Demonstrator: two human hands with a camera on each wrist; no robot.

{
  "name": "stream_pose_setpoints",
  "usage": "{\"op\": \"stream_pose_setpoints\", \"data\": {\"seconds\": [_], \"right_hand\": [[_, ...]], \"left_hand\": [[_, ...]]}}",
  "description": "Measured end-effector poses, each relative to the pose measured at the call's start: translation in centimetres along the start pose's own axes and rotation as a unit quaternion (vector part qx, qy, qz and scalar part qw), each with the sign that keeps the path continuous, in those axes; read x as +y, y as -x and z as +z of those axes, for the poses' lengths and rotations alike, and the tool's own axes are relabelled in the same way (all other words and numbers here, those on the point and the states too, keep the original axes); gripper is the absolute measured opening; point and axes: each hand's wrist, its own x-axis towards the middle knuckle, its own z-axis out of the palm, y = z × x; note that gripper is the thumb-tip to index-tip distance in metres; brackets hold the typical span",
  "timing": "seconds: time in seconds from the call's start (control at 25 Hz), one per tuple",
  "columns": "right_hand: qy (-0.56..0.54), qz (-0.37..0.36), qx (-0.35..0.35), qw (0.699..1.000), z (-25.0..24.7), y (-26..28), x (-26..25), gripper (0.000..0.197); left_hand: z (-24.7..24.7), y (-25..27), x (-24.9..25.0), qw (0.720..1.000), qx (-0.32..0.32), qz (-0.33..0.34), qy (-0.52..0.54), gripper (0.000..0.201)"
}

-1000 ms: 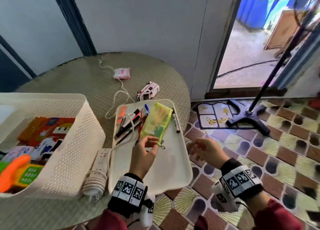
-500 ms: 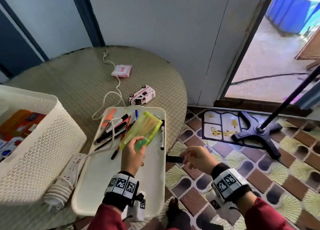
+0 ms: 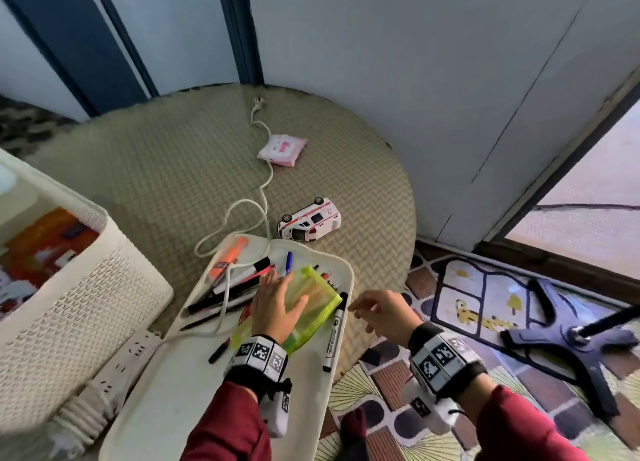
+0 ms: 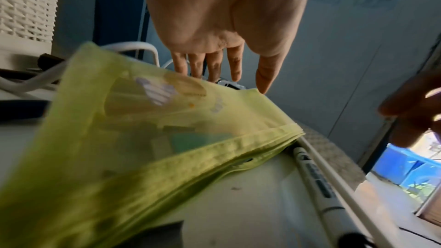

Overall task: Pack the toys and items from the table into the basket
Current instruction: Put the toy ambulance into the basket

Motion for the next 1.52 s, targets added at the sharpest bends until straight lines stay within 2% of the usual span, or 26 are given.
{"op": "stream_pose_setpoints", "data": {"seconds": [0.08, 0.16, 0.2, 0.28, 0.4, 0.48, 0.56, 0.68, 0.76, 0.92, 1.0, 1.16, 1.24, 1.52], "right_hand": [[0.007, -0.009, 0.000, 1.000, -0.9, -1.8, 0.2, 0.022], [0.015, -0.021, 0.015, 1.000, -1.9, -4.1, 0.5, 0.024], [0.016, -0.028, 0.023, 0.999, -2.2, -5.1, 0.4, 0.025], [0.041, -0.048, 0.019, 0.998, -2.8, -7.4, 0.0, 0.030], [0.142, -0.113, -0.001, 0.983, -3.5, -11.5, -0.8, 0.041], [0.226, -0.196, -0.006, 0.954, -4.2, -14.9, -1.9, 0.052], [0.324, -0.248, -0.041, 0.912, -4.8, -17.7, -2.8, 0.062], [0.426, -0.290, -0.111, 0.850, -5.0, -21.7, -3.4, 0.073], [0.443, -0.294, -0.121, 0.838, -4.8, -23.2, -3.5, 0.078], [0.450, -0.305, -0.085, 0.835, -4.0, -25.5, -4.7, 0.081], [0.444, -0.325, -0.065, 0.833, -3.6, -26.4, -5.0, 0.082], [0.431, -0.327, -0.034, 0.840, -3.3, -27.7, -5.9, 0.067], [0.437, -0.324, -0.041, 0.838, -3.5, -28.0, -6.2, 0.065], [0.311, -0.302, -0.057, 0.900, -5.0, -26.8, -6.5, 0.064]], "left_hand": [[0.8, -1.1, 0.2, 0.997, -0.034, -0.025, -0.061, 0.087], [2.0, -1.8, 0.0, 0.991, -0.023, -0.034, -0.128, 0.095], [2.3, -1.9, -0.2, 0.987, -0.008, -0.026, -0.157, 0.093], [2.9, -2.0, -0.7, 0.986, -0.024, -0.024, -0.166, 0.075], [3.6, -2.8, -1.0, 0.988, -0.024, -0.029, -0.150, 0.073], [3.4, -3.2, -1.1, 0.989, -0.006, -0.034, -0.143, 0.068], [3.6, -3.0, -1.4, 0.989, 0.000, -0.054, -0.138, 0.066], [3.5, -3.2, -1.2, 0.987, -0.006, -0.075, -0.142, 0.067], [3.3, -3.4, -1.0, 0.982, -0.046, -0.090, -0.158, 0.067], [3.6, -3.4, -1.1, 0.982, -0.050, -0.105, -0.147, 0.067], [3.9, -3.1, -1.0, 0.984, -0.027, -0.102, -0.142, 0.066], [3.3, -3.3, -0.6, 0.982, -0.055, -0.115, -0.138, 0.068], [3.2, -3.3, -0.5, 0.981, -0.058, -0.115, -0.144, 0.069], [3.1, -3.3, 0.0, 0.986, -0.031, -0.102, -0.127, 0.067]]}}
